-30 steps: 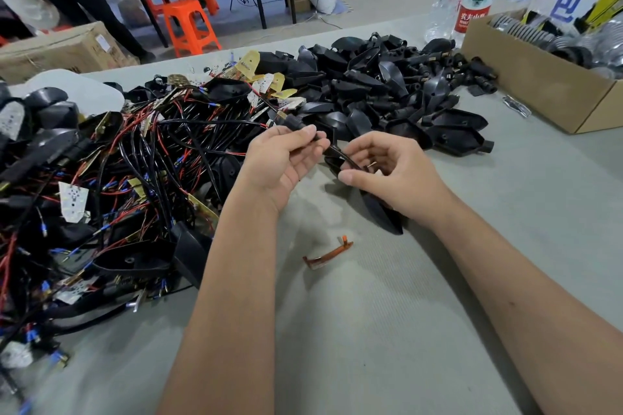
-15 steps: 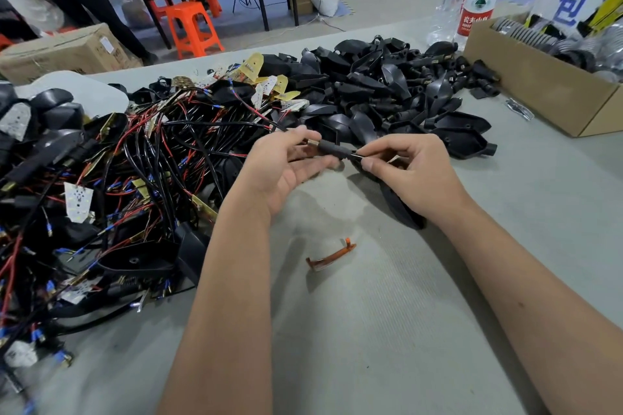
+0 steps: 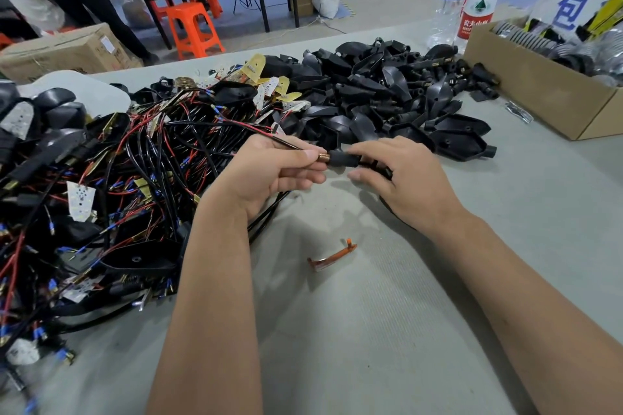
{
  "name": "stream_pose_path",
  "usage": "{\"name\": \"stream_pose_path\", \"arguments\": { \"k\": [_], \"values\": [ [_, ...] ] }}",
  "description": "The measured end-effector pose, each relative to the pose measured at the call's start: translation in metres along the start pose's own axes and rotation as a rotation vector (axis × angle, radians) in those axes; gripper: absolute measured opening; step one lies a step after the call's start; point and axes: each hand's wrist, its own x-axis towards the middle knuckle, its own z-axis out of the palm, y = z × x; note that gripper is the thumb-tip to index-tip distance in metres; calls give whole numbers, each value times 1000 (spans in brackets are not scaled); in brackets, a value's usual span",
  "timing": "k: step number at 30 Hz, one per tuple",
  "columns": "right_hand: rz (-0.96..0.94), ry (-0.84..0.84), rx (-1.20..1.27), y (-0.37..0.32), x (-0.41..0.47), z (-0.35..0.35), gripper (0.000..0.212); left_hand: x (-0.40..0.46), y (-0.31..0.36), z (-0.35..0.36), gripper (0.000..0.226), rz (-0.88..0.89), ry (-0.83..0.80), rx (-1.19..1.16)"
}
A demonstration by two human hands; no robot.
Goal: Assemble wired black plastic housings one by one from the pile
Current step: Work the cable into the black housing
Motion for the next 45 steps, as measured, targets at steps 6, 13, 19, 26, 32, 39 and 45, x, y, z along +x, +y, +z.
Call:
{"name": "stream_pose_path", "arguments": {
  "k": [6, 13, 19, 26, 32, 39, 45],
  "values": [
    [4, -21, -45, 4, 0, -1, 16, 0, 1, -4, 13, 150, 163, 22],
    [78, -58, 279, 2, 0, -1, 1, 9, 1, 7, 21, 287, 301, -199],
    [241, -216, 858, 3, 0, -3, 28, 18, 0, 40, 25, 257, 123, -249],
    [367, -289, 1042, 7, -1, -3, 21, 27, -6, 42, 23, 275, 181, -411],
    [475, -157, 1182, 3, -1, -2, 9, 30, -7, 49, 27, 125, 196, -409],
    [573, 245, 1253, 5, 2, -5, 13, 21, -15, 59, 44, -17, -158, 228],
    [620, 254, 1375, 6, 3, -4, 13, 19, -20, 55, 28, 25, -113, 167]
  ]
}}
